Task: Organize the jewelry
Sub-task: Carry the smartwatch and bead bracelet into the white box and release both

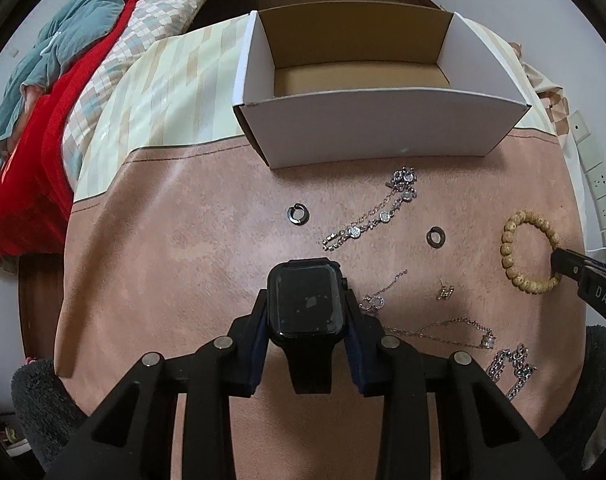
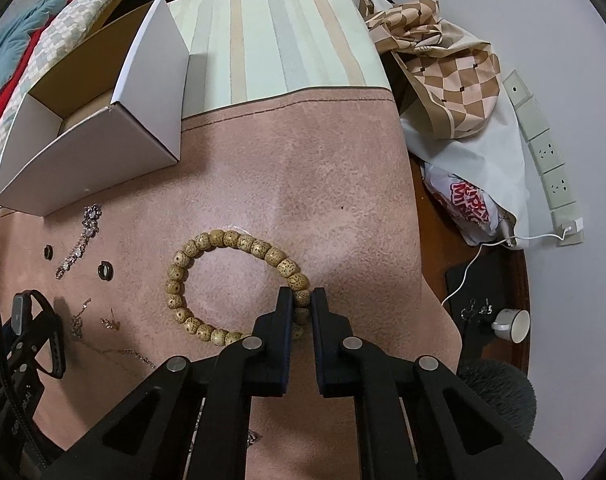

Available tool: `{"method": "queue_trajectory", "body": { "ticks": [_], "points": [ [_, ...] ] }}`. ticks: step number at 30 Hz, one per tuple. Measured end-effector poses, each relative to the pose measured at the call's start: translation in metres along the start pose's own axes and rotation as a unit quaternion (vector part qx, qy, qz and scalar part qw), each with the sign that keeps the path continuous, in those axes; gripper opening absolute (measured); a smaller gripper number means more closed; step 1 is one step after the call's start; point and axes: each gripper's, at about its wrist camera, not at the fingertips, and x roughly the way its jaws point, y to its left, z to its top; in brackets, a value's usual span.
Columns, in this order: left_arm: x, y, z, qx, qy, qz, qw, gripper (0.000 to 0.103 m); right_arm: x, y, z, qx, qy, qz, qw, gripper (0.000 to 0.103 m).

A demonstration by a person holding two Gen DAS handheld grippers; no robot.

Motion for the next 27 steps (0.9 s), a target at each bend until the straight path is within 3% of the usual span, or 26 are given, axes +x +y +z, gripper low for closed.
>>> {"method": "queue_trajectory", "body": {
  "ticks": [6,12,21,27],
  "points": [
    [-0.019,0.000,0.000,-0.004,-0.016,-0.008,0.9998,0.030,-0.022,0.003,-0.001,0.001,-0.020,0.019,1.000,0.009],
    [-0.052,0.004,0.014,-0.005,-0.046,-0.025,0.9986,0.030,-0.076,0.016,0.011,-0.018,-0.062,0.051,0.997,0.009],
    [-0.103,0.021,0.074,-0.017,-0.102,-0.061,0.9928,0.030,-0.164,0.052,0.054,-0.067,-0.135,0.098,0.984,0.009],
    [-0.103,0.032,0.115,-0.016,-0.110,-0.065,0.9917,0.030,-0.178,0.084,0.098,-0.107,-0.161,0.093,0.977,0.009]
  ]
}}
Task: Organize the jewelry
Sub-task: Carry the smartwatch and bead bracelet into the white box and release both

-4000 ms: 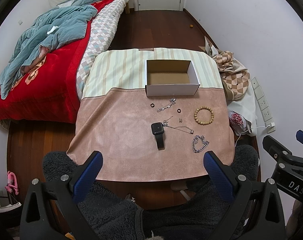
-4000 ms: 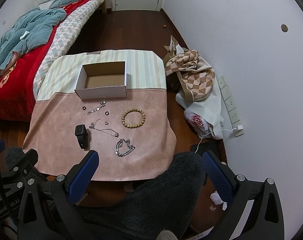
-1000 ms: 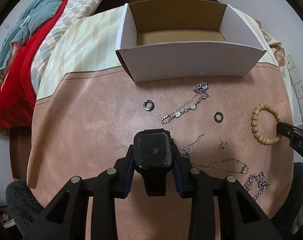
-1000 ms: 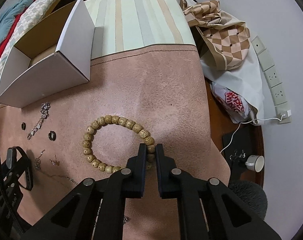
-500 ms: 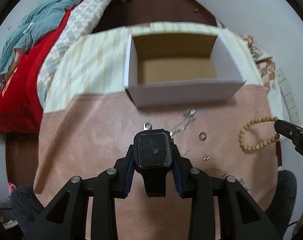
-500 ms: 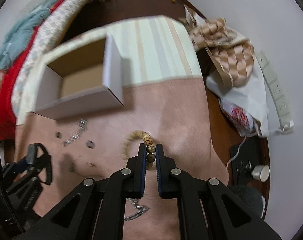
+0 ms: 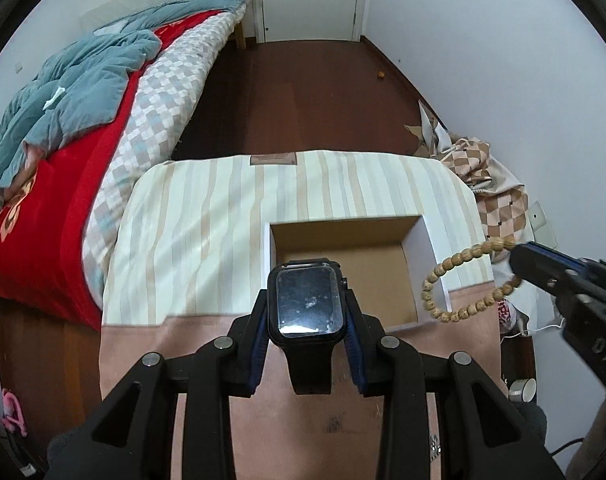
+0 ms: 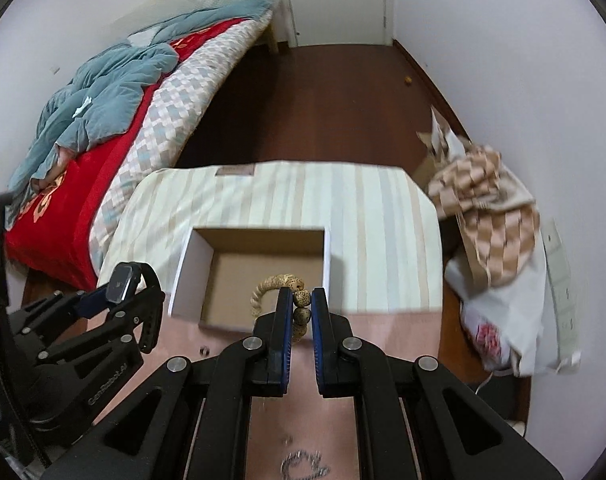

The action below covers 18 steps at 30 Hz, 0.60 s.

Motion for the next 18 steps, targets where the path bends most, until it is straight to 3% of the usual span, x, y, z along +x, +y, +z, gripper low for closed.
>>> {"method": "queue_trajectory", "body": {
  "ticks": [9,18],
  "points": [
    [0.051,0.010,0.029,-0.022,0.038,-0.025,0.9987,0.030,0.066,0.000,0.038,-0.013,0.038,0.031,0.999,0.009],
    [0.082,0.011,0.043,-0.043,0.085,-0.065,0.9933,0.033,0.114,-0.002,0.046,-0.012,0.092,0.067,0.993,0.010]
  ]
}}
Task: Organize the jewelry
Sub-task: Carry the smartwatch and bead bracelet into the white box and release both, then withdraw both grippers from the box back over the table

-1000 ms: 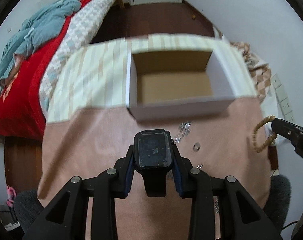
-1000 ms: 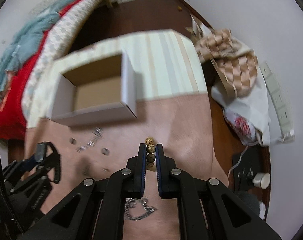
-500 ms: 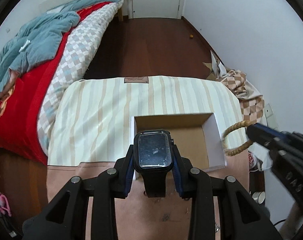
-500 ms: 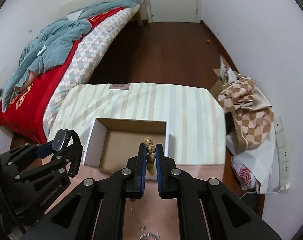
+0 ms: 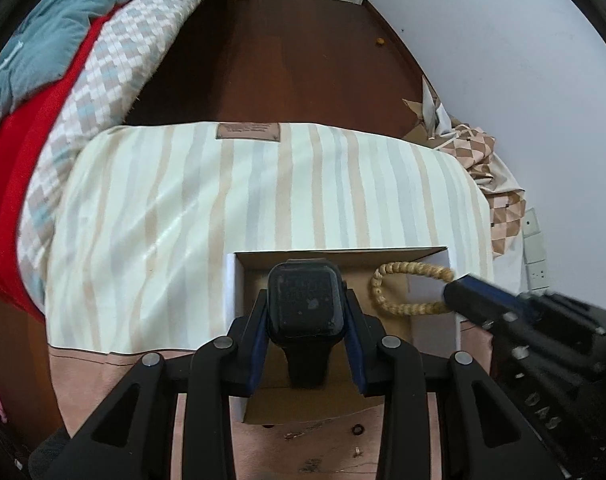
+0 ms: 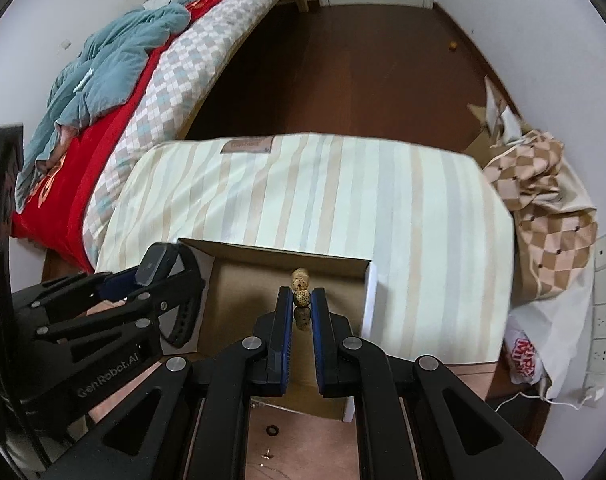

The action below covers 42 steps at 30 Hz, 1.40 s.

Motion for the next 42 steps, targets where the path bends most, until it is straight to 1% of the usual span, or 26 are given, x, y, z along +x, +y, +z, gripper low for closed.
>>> {"method": "queue_trajectory", "body": {
  "ticks": [1,2,3,4,5,6,8,9,10,11,12,13,15,16,17,18,23,29,35,42],
  "points": [
    [0.000,0.000,0.001,-0.002,0.001,-0.002,1.0000,0.036,0.002,-0.002,0.000,0.003,0.005,0.001,1.000,0.010],
    [-0.002,0.000,0.002,-0.004,-0.001,-0.006,1.0000,0.045,0.003,-0.003,-0.001,0.006,0.010,0.003,1.000,0.011],
    [-0.005,0.000,0.002,-0.005,-0.005,-0.007,1.0000,0.059,0.005,-0.004,-0.002,0.006,0.017,0.007,1.000,0.011],
    [-0.007,0.000,0.002,-0.005,-0.010,-0.005,0.9999,0.065,0.005,-0.005,-0.002,0.007,0.020,0.007,1.000,0.012],
    [-0.011,0.000,0.002,-0.004,-0.017,-0.004,0.9998,0.068,0.004,-0.006,-0.004,0.007,0.021,0.006,1.000,0.020],
    [-0.013,0.000,0.002,-0.005,-0.019,0.000,0.9998,0.068,0.003,-0.006,-0.005,0.008,0.020,0.005,1.000,0.031],
    [-0.018,0.002,0.000,-0.006,-0.020,0.005,0.9998,0.069,-0.001,-0.009,-0.008,0.010,0.018,0.001,1.000,0.041],
    [-0.021,0.003,-0.001,-0.006,-0.023,0.009,0.9997,0.074,-0.004,-0.010,-0.010,0.010,0.017,-0.005,1.000,0.041],
    [-0.023,0.004,-0.003,-0.006,-0.027,0.017,0.9995,0.082,-0.006,-0.011,-0.012,0.010,0.015,-0.012,1.000,0.041],
    [-0.026,0.005,-0.005,-0.004,-0.034,0.027,0.9991,0.097,-0.008,-0.011,-0.014,0.009,0.014,-0.018,1.000,0.043],
    [-0.028,0.007,-0.009,-0.002,-0.042,0.037,0.9984,0.102,-0.011,-0.011,-0.018,0.007,0.010,-0.034,0.999,0.051],
    [-0.030,0.008,-0.012,-0.001,-0.048,0.048,0.9977,0.102,-0.012,-0.012,-0.021,0.005,0.008,-0.046,0.999,0.055],
    [-0.030,0.011,-0.018,0.002,-0.055,0.068,0.9962,0.102,-0.014,-0.010,-0.029,0.000,0.001,-0.072,0.997,0.076],
    [-0.030,0.012,-0.022,0.005,-0.058,0.077,0.9953,0.102,-0.013,-0.010,-0.032,0.002,0.002,-0.081,0.997,0.081],
    [-0.029,0.013,-0.025,0.007,-0.060,0.084,0.9947,0.102,-0.011,-0.010,-0.035,0.005,0.002,-0.088,0.996,0.091],
    [-0.028,0.015,-0.029,0.008,-0.060,0.091,0.9941,0.102,-0.010,-0.010,-0.038,0.009,0.002,-0.089,0.996,0.097],
    [-0.030,0.021,-0.044,0.007,-0.067,0.118,0.9908,0.102,-0.005,-0.008,-0.052,0.019,-0.003,-0.117,0.993,0.101],
    [-0.048,0.023,-0.061,0.007,-0.088,0.144,0.9855,0.102,-0.021,0.002,-0.066,0.025,-0.027,-0.138,0.990,0.101],
    [-0.078,0.020,-0.081,0.004,-0.110,0.147,0.9829,0.102,-0.055,0.017,-0.080,0.026,-0.057,-0.143,0.988,0.101],
    [-0.126,0.013,-0.111,0.001,-0.149,0.158,0.9761,0.102,-0.110,0.036,-0.105,0.031,-0.103,-0.149,0.983,0.101]
  ]
}}
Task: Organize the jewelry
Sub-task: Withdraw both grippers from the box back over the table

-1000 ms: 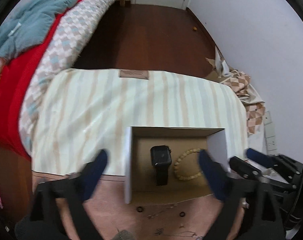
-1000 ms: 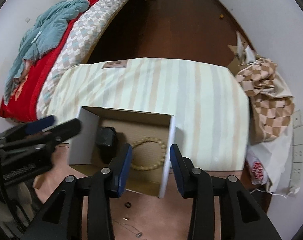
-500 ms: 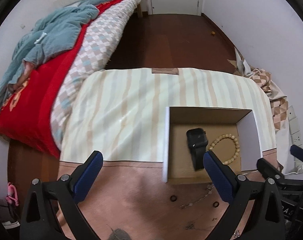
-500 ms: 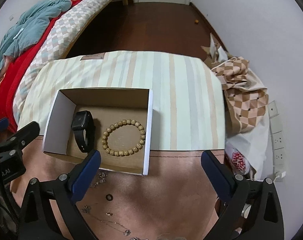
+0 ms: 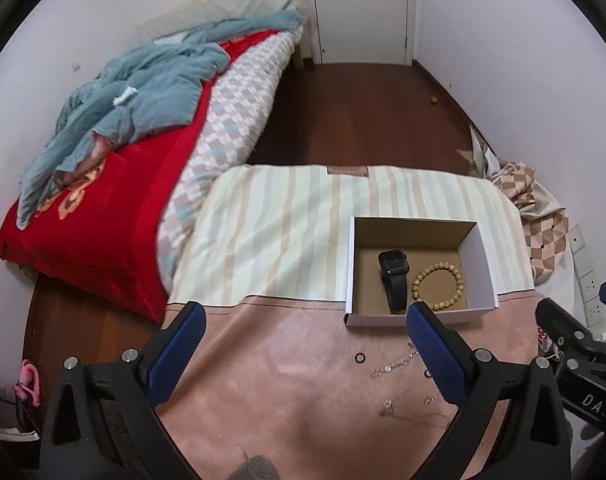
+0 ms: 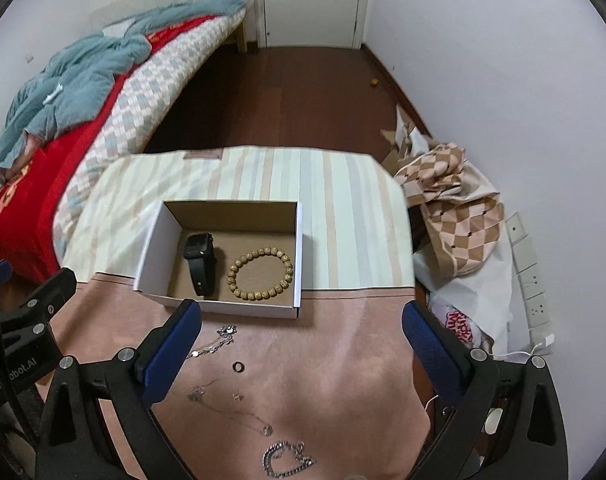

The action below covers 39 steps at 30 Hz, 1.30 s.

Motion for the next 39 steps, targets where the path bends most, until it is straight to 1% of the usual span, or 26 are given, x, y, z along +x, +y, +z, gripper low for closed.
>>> {"method": "queue_trajectory", "body": {
  "ticks": [5,12,19,24,26,28,31,34,35,36,37,38,39],
  "points": [
    [-0.035,0.005,-0.011,0.004,-0.029,0.002,0.9996,0.102,-0.043,0.001,-0.009,0.003,-0.033,-0.006,0.999,0.101],
    [-0.073,0.015,-0.029,-0.007,-0.052,-0.012,0.9986,0.102,-0.094,0.008,-0.029,-0.005,-0.071,-0.014,0.997,0.101],
    [-0.091,0.025,-0.047,-0.012,-0.066,-0.020,0.9975,0.102,-0.122,0.015,-0.049,-0.010,-0.085,-0.015,0.996,0.101],
    [-0.089,0.030,-0.056,-0.021,-0.067,-0.024,0.9972,0.102,-0.127,0.017,-0.062,0.003,-0.084,-0.007,0.996,0.101],
    [-0.083,0.031,-0.062,-0.023,-0.059,-0.026,0.9976,0.102,-0.119,0.012,-0.068,0.013,-0.073,-0.005,0.997,0.102],
    [-0.071,0.030,-0.070,-0.024,-0.044,-0.023,0.9985,0.102,-0.105,0.004,-0.076,0.024,-0.050,-0.001,0.998,0.102],
    [-0.047,0.025,-0.084,-0.016,-0.025,-0.010,0.9995,0.103,-0.071,-0.010,-0.092,0.043,-0.004,0.005,0.999,0.102],
    [-0.018,0.018,-0.102,-0.006,0.007,0.003,0.9999,0.103,-0.028,-0.025,-0.114,0.065,0.049,0.009,0.997,0.101],
    [-0.009,0.015,-0.107,-0.003,0.019,0.002,0.9998,0.103,-0.012,-0.031,-0.125,0.075,0.070,0.011,0.995,0.098],
    [0.001,0.012,-0.113,0.002,0.029,0.004,0.9996,0.103,0.003,-0.036,-0.136,0.083,0.087,0.014,0.993,0.091],
    [0.007,0.010,-0.116,0.006,0.034,0.007,0.9994,0.103,0.015,-0.040,-0.146,0.088,0.102,0.015,0.991,0.086],
    [0.015,0.006,-0.121,0.012,0.042,0.010,0.9990,0.103,0.030,-0.044,-0.156,0.095,0.118,0.016,0.988,0.078],
    [0.025,0.002,-0.125,0.018,0.052,0.011,0.9984,0.103,0.043,-0.047,-0.166,0.103,0.131,0.022,0.986,0.074]
  ]
}}
